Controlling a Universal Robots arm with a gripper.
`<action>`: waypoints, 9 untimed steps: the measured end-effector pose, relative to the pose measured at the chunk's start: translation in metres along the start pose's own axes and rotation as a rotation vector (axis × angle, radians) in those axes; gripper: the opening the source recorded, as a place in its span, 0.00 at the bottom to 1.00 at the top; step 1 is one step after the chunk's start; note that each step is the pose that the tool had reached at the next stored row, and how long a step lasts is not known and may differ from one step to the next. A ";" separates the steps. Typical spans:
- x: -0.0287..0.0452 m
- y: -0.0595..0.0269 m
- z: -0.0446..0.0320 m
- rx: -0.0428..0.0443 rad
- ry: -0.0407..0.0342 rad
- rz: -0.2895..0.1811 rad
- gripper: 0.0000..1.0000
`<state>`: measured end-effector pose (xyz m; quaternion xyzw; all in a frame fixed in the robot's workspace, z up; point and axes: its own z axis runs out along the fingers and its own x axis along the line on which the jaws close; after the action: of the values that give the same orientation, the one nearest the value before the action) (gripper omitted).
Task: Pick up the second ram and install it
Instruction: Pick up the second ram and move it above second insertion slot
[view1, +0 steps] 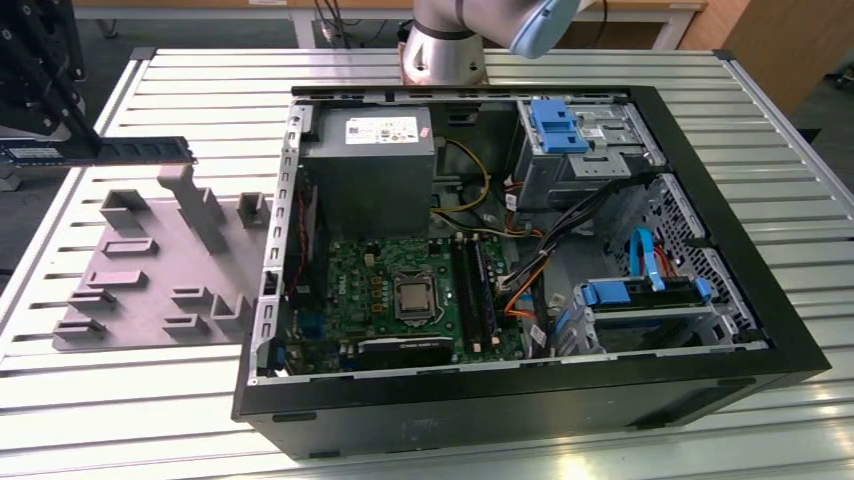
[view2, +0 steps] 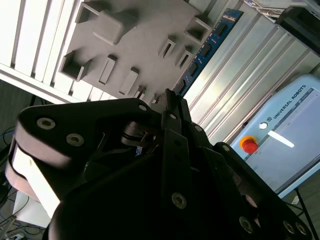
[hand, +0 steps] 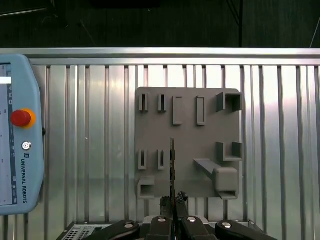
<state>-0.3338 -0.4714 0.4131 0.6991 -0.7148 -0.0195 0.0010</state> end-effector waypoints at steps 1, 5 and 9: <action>0.0000 -0.0006 -0.0001 -0.0001 0.0000 0.000 0.14; -0.0001 -0.0033 -0.0001 0.0000 0.0000 0.000 0.14; -0.0002 -0.0064 -0.0002 0.0000 0.0000 0.000 0.14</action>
<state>-0.3274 -0.4714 0.4131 0.6991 -0.7148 -0.0195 0.0010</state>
